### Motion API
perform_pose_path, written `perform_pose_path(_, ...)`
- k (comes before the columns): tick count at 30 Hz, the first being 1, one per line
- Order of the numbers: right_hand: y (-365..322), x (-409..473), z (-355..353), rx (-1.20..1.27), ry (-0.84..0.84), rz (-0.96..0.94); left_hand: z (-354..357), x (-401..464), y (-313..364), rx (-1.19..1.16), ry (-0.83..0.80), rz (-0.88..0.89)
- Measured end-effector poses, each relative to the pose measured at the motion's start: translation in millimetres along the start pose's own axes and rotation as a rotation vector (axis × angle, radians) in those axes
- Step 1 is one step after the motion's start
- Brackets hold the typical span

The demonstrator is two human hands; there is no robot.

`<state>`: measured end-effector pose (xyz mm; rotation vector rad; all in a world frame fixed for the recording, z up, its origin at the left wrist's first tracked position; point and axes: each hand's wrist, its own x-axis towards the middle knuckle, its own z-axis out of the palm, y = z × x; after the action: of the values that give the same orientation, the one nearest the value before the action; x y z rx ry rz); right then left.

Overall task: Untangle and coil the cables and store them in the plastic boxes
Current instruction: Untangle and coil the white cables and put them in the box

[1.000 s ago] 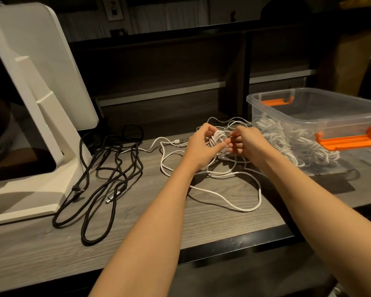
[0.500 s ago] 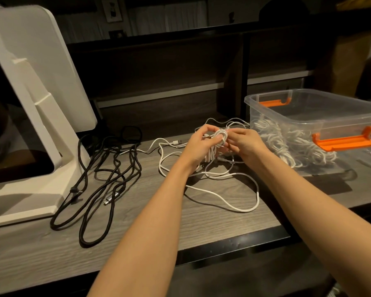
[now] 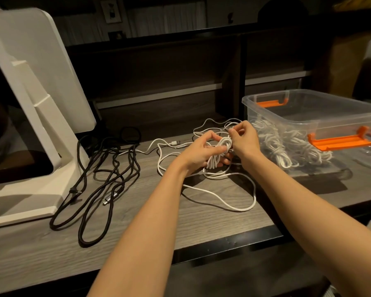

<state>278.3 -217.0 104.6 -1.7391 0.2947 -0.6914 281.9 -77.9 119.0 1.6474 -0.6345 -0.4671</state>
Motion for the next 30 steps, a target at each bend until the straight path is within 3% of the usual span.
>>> perform_pose_path(7, -2.8, -2.0, -4.8, 0.183, -0.037, 0.014, -3.2, -1.5, -5.3, -0.131, 0.123, 0.022)
perform_pose_path(11, -5.9, -8.2, -5.4, 0.247, -0.173, 0.002, -4.7, 0.8, -6.9, -0.130, 0.293, 0.056)
perform_pose_path(14, -5.2, -12.3, -6.1, 0.160, -0.247, -0.106, -4.2, -0.6, -6.6, -0.102, 0.421, 0.076)
perform_pose_path(18, -7.5, -12.5, -8.2, 0.048, -0.187, -0.117, 1.7, -3.3, -1.9, -0.042, 0.496, 0.037)
perform_pose_path(25, -36.2, -20.4, -15.2, -0.070, -0.245, -0.021, 7.2, -15.3, 25.4, 0.116, 0.511, 0.055)
perform_pose_path(30, -83.3, -21.7, -31.0, -0.255, -0.216, -0.085, 17.2, -21.5, 57.8, 0.129, 0.539, 0.120)
